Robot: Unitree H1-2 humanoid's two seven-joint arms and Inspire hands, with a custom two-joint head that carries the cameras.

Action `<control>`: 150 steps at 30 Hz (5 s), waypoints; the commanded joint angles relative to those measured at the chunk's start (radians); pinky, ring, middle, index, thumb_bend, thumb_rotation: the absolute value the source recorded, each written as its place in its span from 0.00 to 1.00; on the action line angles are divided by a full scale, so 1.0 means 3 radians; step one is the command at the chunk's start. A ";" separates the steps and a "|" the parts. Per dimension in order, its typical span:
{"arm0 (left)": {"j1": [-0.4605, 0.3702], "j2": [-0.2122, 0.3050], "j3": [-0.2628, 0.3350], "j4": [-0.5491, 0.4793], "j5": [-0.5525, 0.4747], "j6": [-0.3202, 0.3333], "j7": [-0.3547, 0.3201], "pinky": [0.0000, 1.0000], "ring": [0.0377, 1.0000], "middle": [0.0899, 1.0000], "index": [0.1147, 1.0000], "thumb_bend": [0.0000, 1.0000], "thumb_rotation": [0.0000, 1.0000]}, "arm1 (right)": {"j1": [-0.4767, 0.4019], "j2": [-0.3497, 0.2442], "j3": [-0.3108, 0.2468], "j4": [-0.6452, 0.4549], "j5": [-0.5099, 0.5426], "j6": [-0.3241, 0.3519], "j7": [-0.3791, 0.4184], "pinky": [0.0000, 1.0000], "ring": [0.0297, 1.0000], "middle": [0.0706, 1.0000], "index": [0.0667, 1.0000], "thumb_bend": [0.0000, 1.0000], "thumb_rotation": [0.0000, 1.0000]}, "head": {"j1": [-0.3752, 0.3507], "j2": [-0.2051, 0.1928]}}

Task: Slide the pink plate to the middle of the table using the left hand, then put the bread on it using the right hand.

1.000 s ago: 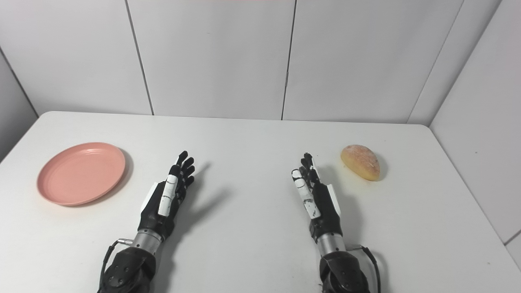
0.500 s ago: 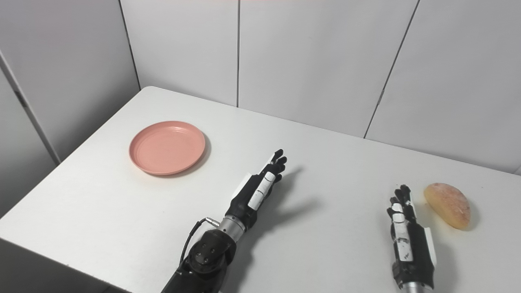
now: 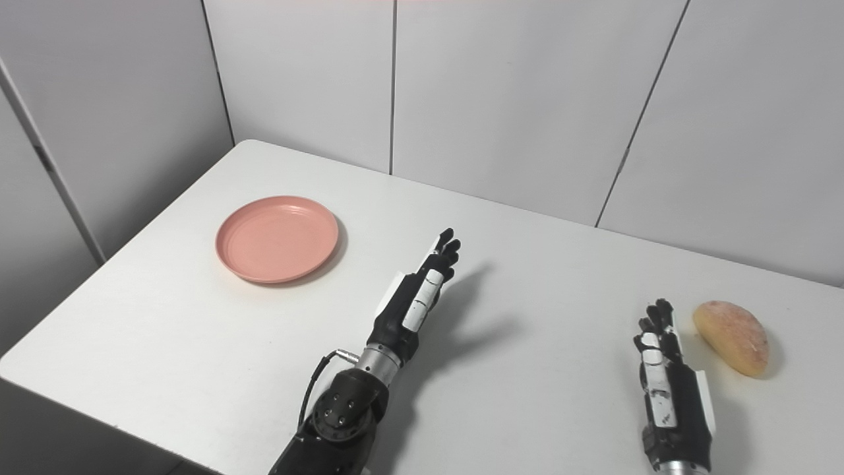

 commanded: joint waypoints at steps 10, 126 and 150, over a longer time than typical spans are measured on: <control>-0.0051 0.0118 0.0316 -0.0349 -0.0275 0.0039 0.0064 0.95 0.96 0.95 0.92 0.74 1.00 | 0.0016 -0.0014 -0.0006 -0.0059 -0.0011 -0.0098 0.0007 1.00 1.00 1.00 1.00 0.48 0.85 | 0.0035 -0.0046; -0.0713 0.1593 0.0945 0.1367 -0.0551 -0.0487 0.0011 0.91 0.92 0.89 0.87 0.73 1.00 | 0.0087 0.0069 0.0038 -0.0496 0.0021 0.0204 -0.0072 1.00 1.00 1.00 1.00 0.45 0.84 | 0.0195 -0.0034; -0.0730 0.1341 0.0828 0.1525 -0.0598 -0.0640 -0.0094 0.88 0.93 0.91 0.88 0.73 1.00 | 0.0074 0.0078 0.0049 -0.0534 -0.0039 0.0223 -0.0106 1.00 1.00 1.00 1.00 0.48 0.83 | 0.0134 0.0050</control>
